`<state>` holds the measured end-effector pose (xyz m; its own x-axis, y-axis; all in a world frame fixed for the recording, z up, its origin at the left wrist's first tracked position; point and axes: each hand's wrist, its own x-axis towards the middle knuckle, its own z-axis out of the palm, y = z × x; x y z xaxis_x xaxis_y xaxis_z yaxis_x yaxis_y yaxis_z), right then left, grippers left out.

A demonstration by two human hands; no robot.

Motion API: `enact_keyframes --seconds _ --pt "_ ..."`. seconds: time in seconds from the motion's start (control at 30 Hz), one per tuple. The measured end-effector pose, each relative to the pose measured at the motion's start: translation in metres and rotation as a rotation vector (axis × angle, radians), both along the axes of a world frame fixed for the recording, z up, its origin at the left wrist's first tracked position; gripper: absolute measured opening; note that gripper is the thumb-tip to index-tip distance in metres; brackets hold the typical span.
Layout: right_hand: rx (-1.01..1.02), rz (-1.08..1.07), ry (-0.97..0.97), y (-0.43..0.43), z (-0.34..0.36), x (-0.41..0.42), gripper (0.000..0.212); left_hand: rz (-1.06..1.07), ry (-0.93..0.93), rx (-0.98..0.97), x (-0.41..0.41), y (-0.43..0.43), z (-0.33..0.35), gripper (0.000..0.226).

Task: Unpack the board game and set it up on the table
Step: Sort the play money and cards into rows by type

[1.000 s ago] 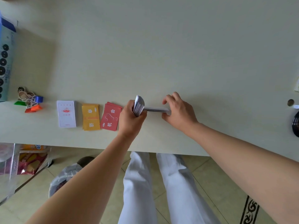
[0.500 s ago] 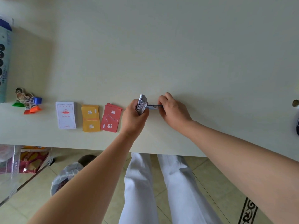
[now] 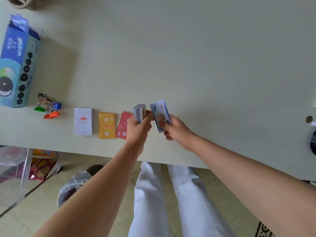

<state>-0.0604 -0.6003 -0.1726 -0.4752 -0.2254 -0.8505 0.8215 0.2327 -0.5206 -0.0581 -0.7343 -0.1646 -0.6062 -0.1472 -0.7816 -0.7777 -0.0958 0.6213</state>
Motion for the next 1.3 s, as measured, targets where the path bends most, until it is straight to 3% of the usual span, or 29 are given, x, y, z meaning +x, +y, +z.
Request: enact_keyframes --seconds 0.23,0.33,0.4,0.53,0.73,0.93,1.03,1.1,1.2,1.3 --pt "-0.064 0.086 -0.067 -0.016 0.009 0.017 0.011 -0.118 -0.051 -0.06 0.025 -0.021 -0.003 0.029" --pt "0.065 0.16 -0.043 -0.018 0.01 0.02 0.011 -0.22 -0.023 -0.109 0.034 -0.029 -0.004 0.033" --pt "0.16 0.098 -0.015 -0.016 0.006 0.019 0.014 -0.283 -0.005 -0.145 0.04 -0.034 -0.003 0.033" --pt "0.15 0.011 0.01 -0.015 0.003 0.017 0.006 -0.301 -0.018 -0.145 0.048 -0.044 -0.005 0.031" --pt "0.281 -0.167 -0.022 -0.026 -0.009 0.011 0.008 -0.148 -0.072 -0.138 0.05 -0.058 -0.012 0.008" --pt "0.486 -0.25 -0.014 -0.043 -0.031 0.013 0.018 -0.012 -0.149 0.039 0.05 -0.069 -0.011 0.016" --pt "0.563 -0.23 0.011 -0.047 -0.034 0.013 0.019 0.017 -0.135 0.154 0.05 -0.07 -0.006 0.002" --pt "0.609 -0.204 0.002 -0.048 -0.037 0.012 0.02 0.022 -0.132 0.216 0.049 -0.07 0.001 0.024" --pt "0.692 -0.14 0.042 -0.046 -0.036 0.011 0.021 0.003 -0.108 0.254 0.048 -0.068 0.008 0.029" --pt "0.559 -0.17 0.122 -0.044 -0.019 0.008 0.011 0.015 -0.117 0.32 0.045 -0.065 0.015 0.017"
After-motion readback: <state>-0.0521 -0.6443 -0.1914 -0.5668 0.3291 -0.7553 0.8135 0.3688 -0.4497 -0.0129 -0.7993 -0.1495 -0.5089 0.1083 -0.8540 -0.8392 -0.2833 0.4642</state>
